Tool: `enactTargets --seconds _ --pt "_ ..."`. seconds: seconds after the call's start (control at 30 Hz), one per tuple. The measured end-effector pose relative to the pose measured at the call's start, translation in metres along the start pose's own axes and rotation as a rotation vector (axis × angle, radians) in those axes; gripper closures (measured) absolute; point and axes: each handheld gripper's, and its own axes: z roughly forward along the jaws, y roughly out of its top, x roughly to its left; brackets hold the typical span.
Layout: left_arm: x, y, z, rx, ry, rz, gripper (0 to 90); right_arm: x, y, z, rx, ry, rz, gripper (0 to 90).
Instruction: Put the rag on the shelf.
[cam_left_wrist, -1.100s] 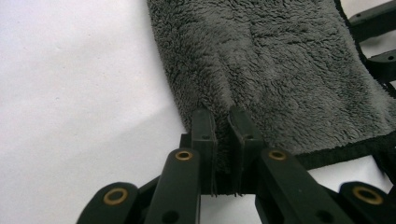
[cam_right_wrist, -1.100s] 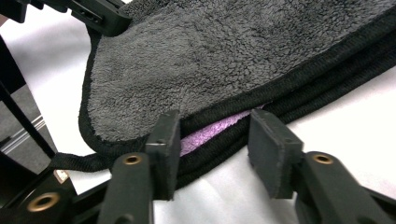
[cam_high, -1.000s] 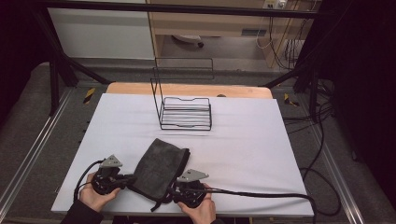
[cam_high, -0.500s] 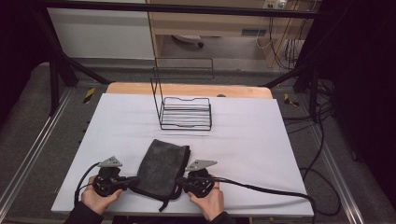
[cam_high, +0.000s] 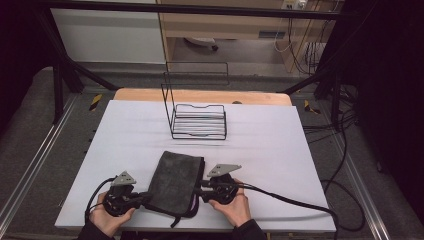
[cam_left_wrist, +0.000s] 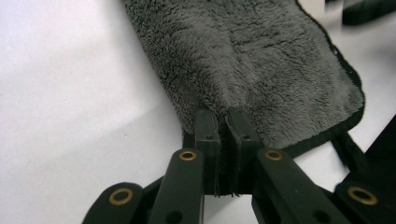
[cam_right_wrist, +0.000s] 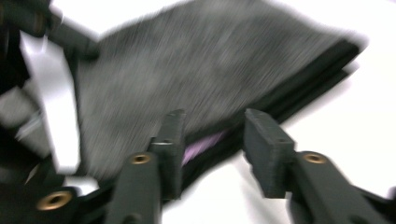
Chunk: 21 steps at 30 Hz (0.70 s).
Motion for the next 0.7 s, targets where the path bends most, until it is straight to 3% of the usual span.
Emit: enactTargets --seconds 0.03,0.07,0.13,0.2,0.27,0.43,0.6,0.7 --pt "0.000 0.000 0.000 0.002 0.006 0.003 84.7 -0.004 0.004 0.000 -0.038 -0.025 0.007 51.2" --pt "-0.001 0.000 0.001 0.006 0.006 0.007 84.7 -0.004 0.004 0.000 -0.038 -0.025 0.007 51.2" --pt "0.000 0.000 0.000 0.010 0.008 0.007 85.1 -0.021 0.017 0.003 -0.076 -0.088 0.043 51.1" --pt "0.000 0.000 0.000 0.013 0.007 0.006 85.3 -0.035 0.023 0.010 -0.086 -0.133 0.053 49.8" --pt "0.000 0.000 0.000 0.015 0.006 0.008 85.3 -0.041 0.025 0.015 -0.086 -0.149 0.072 49.3" --pt "0.000 0.001 0.002 0.005 0.018 0.012 82.7 -0.058 0.028 0.036 -0.067 -0.162 0.098 44.0" --pt "0.007 0.007 0.001 -0.022 0.059 0.001 57.7 -0.060 0.023 0.045 -0.066 -0.153 0.085 42.2" --pt "0.009 0.007 0.007 0.009 0.065 0.004 52.4 -0.061 0.022 0.050 -0.069 -0.138 0.103 42.3"
